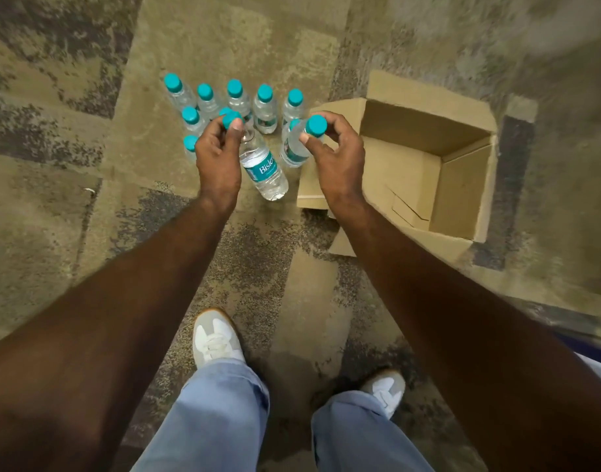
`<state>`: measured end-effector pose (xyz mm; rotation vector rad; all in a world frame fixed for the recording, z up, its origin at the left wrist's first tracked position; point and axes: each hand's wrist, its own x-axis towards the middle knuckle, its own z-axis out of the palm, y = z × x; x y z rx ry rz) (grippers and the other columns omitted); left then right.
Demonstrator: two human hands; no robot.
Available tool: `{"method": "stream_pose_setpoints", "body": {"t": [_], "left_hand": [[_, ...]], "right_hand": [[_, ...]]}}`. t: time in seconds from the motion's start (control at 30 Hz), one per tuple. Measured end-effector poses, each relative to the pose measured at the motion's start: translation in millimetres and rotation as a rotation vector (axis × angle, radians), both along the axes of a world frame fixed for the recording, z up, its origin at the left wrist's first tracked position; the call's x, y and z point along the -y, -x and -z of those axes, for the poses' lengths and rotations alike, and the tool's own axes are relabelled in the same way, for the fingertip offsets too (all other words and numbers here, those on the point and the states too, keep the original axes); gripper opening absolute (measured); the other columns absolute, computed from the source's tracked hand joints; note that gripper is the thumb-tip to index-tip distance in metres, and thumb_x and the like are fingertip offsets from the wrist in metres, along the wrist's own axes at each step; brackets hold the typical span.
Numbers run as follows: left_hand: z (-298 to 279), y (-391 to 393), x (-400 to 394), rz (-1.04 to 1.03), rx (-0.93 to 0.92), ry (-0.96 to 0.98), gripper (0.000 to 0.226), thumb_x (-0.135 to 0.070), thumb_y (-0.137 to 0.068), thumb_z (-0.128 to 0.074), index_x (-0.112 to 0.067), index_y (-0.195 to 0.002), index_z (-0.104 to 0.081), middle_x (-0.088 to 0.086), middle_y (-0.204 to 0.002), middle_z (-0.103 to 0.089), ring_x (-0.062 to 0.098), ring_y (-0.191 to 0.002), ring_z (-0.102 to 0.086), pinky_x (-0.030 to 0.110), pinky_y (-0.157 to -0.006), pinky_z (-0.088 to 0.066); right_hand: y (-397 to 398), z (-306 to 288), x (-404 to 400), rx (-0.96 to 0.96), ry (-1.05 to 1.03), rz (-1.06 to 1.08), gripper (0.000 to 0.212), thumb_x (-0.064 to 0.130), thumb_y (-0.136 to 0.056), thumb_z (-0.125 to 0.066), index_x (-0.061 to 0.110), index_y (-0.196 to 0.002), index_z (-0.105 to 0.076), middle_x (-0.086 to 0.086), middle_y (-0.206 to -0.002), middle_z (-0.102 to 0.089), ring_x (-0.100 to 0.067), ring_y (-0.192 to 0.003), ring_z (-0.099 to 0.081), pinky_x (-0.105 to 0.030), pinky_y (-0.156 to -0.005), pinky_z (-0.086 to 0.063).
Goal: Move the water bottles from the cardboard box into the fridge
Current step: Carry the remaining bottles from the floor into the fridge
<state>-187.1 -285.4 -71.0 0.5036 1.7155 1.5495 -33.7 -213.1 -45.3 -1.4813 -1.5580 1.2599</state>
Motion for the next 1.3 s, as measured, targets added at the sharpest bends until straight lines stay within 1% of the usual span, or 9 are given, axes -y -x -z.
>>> {"method": "stream_pose_setpoints", "body": {"t": [0.2, 0.27, 0.4, 0.63, 0.87, 0.97, 1.07, 1.2, 1.3], "left_hand": [[-53.9, -29.0, -7.6, 0.068, 0.042, 0.001, 0.024, -0.027, -0.099, -0.059, -0.004, -0.100, -0.066, 0.015, -0.095, -0.067, 0.023, -0.089, -0.061, 0.038, -0.082, -0.052], [-74.6, -43.8, -10.2, 0.087, 0.055, -0.003, 0.024, -0.028, -0.098, -0.061, -0.006, -0.094, -0.067, 0.016, -0.093, -0.067, 0.024, -0.087, -0.061, 0.040, -0.081, -0.052], [-119.3, -80.4, -14.8, 0.100, 0.117, -0.007, 0.018, -0.025, -0.096, -0.065, -0.011, -0.086, -0.072, 0.010, -0.085, -0.073, 0.023, -0.081, -0.066, 0.038, -0.078, -0.055], [-196.4, -151.7, -21.7, 0.122, 0.326, -0.028, 0.022, -0.021, -0.104, -0.055, -0.009, -0.093, -0.069, 0.006, -0.074, -0.071, 0.018, -0.064, -0.062, 0.034, -0.067, -0.052], [-246.8, -213.2, -45.3, 0.486, 0.495, 0.107, 0.032, -0.036, -0.106, -0.046, -0.009, -0.102, -0.064, 0.006, -0.075, -0.067, 0.018, -0.059, -0.062, 0.029, -0.055, -0.052], [-259.1, -244.5, -56.4, 0.647, 0.512, 0.237, 0.035, -0.044, -0.101, -0.054, -0.011, -0.103, -0.064, 0.006, -0.077, -0.065, 0.021, -0.061, -0.061, 0.029, -0.054, -0.051], [-268.9, -279.8, -62.2, 0.718, 0.527, 0.321, 0.037, -0.041, -0.097, -0.061, -0.006, -0.109, -0.057, 0.006, -0.071, -0.065, 0.021, -0.057, -0.061, 0.028, -0.051, -0.053], [-266.7, -319.0, -67.2, 0.806, 0.526, 0.346, 0.027, -0.028, -0.092, -0.068, -0.010, -0.105, -0.053, 0.007, -0.071, -0.061, 0.022, -0.056, -0.058, 0.028, -0.051, -0.052], [-270.2, -355.1, -64.3, 0.907, 0.512, 0.359, 0.022, -0.025, -0.089, -0.071, -0.013, -0.096, -0.053, 0.009, -0.076, -0.060, 0.026, -0.060, -0.057, 0.032, -0.055, -0.053]], "right_hand": [[-53.2, -65.8, 3.4, -0.167, 0.051, 0.139, 0.025, 0.003, -0.086, -0.073, 0.005, -0.110, -0.068, 0.006, -0.095, -0.070, 0.010, -0.081, -0.059, -0.015, -0.081, -0.050], [-73.0, -88.1, 6.0, -0.222, 0.071, 0.185, 0.024, 0.003, -0.085, -0.074, 0.002, -0.109, -0.068, 0.002, -0.094, -0.071, 0.005, -0.080, -0.060, -0.021, -0.080, -0.053], [-115.3, -130.4, 15.3, -0.275, 0.097, 0.243, 0.030, 0.017, -0.084, -0.076, 0.015, -0.114, -0.072, -0.007, -0.109, -0.075, -0.019, -0.100, -0.067, -0.052, -0.098, -0.054], [-191.9, -195.4, 32.3, -0.445, 0.240, 0.366, 0.036, 0.011, -0.095, -0.065, 0.003, -0.130, -0.061, -0.012, -0.116, -0.072, -0.018, -0.104, -0.068, -0.042, -0.092, -0.056], [-256.2, -235.1, 50.3, -0.686, 0.331, 0.538, 0.033, 0.021, -0.105, -0.048, 0.007, -0.132, -0.058, -0.013, -0.108, -0.070, -0.015, -0.089, -0.067, -0.032, -0.079, -0.057], [-278.7, -237.1, 57.4, -0.790, 0.391, 0.619, 0.035, 0.028, -0.106, -0.044, 0.010, -0.132, -0.059, -0.010, -0.100, -0.072, -0.019, -0.087, -0.065, -0.047, -0.093, -0.049], [-297.0, -235.8, 62.4, -0.878, 0.482, 0.735, 0.037, 0.034, -0.107, -0.040, 0.013, -0.128, -0.063, -0.009, -0.093, -0.070, -0.019, -0.076, -0.061, -0.045, -0.083, -0.051], [-320.6, -238.4, 71.9, -0.905, 0.600, 0.878, 0.044, 0.053, -0.095, -0.058, 0.015, -0.117, -0.065, -0.008, -0.088, -0.066, -0.018, -0.068, -0.062, -0.035, -0.068, -0.054], [-347.8, -243.1, 82.8, -0.896, 0.591, 0.879, 0.074, 0.058, -0.065, -0.086, 0.012, -0.112, -0.053, -0.004, -0.082, -0.059, -0.016, -0.066, -0.060, -0.034, -0.061, -0.053]]}}
